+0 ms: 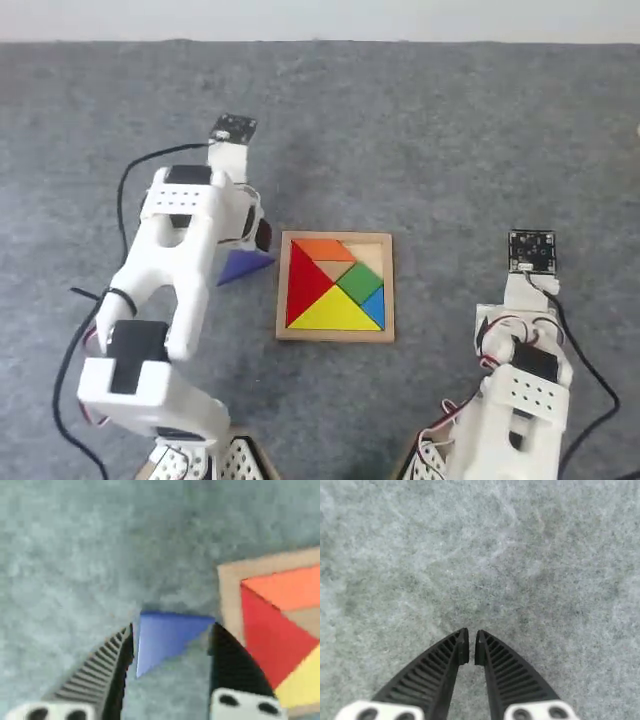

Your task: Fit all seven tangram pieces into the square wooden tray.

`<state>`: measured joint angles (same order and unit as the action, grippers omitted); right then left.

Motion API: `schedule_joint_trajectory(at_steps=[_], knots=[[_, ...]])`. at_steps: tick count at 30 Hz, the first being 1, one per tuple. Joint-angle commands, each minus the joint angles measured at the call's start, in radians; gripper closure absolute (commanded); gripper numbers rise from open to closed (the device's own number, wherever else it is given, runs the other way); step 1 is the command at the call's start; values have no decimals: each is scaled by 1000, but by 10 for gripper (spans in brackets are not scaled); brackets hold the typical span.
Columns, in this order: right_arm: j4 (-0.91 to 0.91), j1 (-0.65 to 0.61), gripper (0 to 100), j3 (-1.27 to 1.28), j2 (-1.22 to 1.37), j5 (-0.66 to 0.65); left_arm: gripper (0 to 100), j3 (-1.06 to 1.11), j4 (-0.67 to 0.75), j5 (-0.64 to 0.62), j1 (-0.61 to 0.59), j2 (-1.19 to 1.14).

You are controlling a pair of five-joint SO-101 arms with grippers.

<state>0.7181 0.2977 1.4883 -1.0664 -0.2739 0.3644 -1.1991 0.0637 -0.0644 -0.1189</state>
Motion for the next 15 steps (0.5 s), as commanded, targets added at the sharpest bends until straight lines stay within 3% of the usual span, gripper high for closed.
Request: schedule_joint_trajectory(at_steps=[1, 9, 15], knots=[[-19, -2, 954, -31, -25, 5, 760, 65, 87, 14, -37, -14], [-19, -1, 954, -28, -25, 5, 761, 58, 104, 110, -54, -29], [-19, 1, 954, -26, -25, 5, 761, 64, 195, 209, -54, -31]])
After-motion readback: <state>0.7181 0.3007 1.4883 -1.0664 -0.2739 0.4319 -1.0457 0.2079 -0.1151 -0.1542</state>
